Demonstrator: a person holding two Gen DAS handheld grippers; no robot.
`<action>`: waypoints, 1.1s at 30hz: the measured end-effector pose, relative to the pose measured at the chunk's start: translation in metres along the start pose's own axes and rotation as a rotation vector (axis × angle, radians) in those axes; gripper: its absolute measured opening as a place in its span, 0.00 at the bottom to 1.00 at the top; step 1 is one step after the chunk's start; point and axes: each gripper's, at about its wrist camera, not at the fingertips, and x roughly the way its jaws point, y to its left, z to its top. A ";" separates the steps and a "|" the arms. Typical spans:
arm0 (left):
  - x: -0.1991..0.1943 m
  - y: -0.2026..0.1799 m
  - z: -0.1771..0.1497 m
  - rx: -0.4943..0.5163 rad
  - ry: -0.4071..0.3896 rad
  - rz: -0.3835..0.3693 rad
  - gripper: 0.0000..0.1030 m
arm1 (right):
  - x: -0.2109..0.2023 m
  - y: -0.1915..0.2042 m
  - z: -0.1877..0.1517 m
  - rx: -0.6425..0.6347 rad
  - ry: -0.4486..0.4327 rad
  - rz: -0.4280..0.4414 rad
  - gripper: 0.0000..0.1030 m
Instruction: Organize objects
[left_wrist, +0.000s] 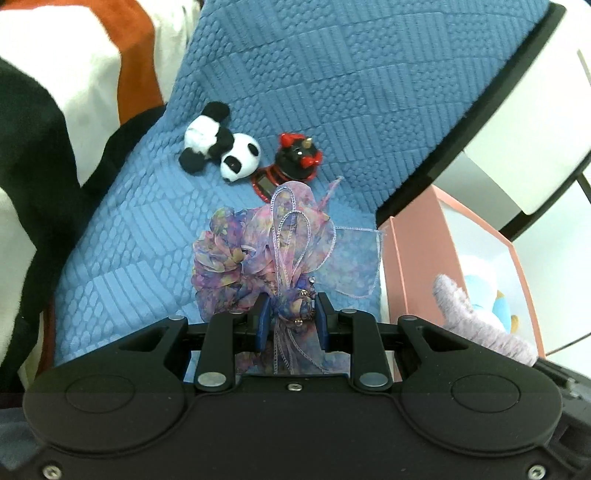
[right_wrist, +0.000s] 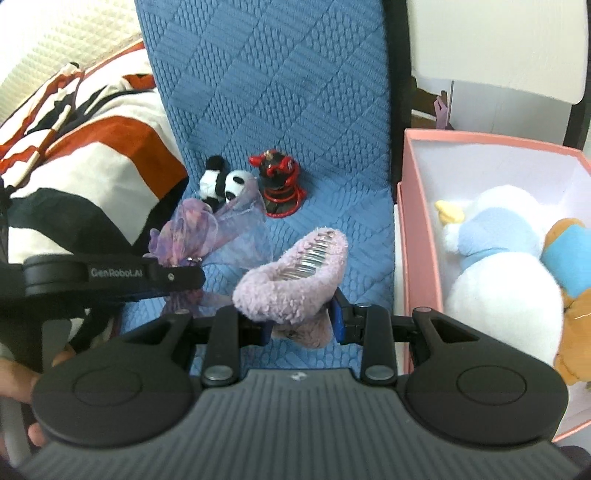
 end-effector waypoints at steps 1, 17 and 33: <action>-0.004 -0.004 0.000 0.002 0.001 -0.004 0.23 | -0.004 -0.001 0.001 0.001 -0.002 -0.001 0.33; -0.055 -0.080 0.033 0.085 -0.009 -0.070 0.23 | -0.068 -0.030 0.031 0.040 -0.074 -0.017 0.33; -0.069 -0.201 0.053 0.227 0.000 -0.113 0.23 | -0.128 -0.090 0.063 0.078 -0.168 -0.036 0.33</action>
